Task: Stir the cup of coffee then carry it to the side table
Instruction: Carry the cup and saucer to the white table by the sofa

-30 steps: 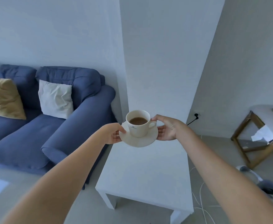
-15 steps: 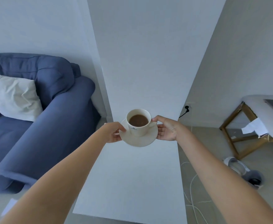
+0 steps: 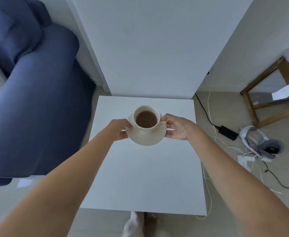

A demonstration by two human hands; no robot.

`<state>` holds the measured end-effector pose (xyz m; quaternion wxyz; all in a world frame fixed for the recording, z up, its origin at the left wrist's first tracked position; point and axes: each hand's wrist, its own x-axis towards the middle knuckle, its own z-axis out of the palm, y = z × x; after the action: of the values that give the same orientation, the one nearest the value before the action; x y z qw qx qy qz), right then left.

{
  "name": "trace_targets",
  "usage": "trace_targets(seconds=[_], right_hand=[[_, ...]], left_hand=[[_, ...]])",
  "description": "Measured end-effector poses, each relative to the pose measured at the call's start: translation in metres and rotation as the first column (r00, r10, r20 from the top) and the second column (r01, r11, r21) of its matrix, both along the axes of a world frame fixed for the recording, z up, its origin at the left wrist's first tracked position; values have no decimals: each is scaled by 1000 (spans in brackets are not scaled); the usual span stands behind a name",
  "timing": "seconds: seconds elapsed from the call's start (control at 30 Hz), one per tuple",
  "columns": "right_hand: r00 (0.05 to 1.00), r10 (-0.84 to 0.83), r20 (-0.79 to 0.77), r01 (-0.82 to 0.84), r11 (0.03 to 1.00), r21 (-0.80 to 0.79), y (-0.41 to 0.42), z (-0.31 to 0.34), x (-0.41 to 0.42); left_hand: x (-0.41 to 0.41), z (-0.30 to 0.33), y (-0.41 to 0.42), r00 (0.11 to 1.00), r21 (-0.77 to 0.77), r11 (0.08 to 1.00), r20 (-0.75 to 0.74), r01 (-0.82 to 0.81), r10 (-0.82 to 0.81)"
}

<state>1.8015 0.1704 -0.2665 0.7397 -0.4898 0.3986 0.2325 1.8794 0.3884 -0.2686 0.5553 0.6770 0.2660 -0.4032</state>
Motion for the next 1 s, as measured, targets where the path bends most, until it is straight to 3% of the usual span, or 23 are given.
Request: trace_targets(seconds=[0.43,0.83,1.0], right_hand=[[994,-91,-65,95,994,53,24,-138,13],[982,-173,-71,175,984,32,37,-170,16],[982,-182,-54,183,983,7,38,-172,16]], left_hand=[[19,-133,15,998,87,995,-28,55,-52],[29,-174,22,975,359,914,40,188,-217],[29,-179,22,963,398,895,91,199,-255]])
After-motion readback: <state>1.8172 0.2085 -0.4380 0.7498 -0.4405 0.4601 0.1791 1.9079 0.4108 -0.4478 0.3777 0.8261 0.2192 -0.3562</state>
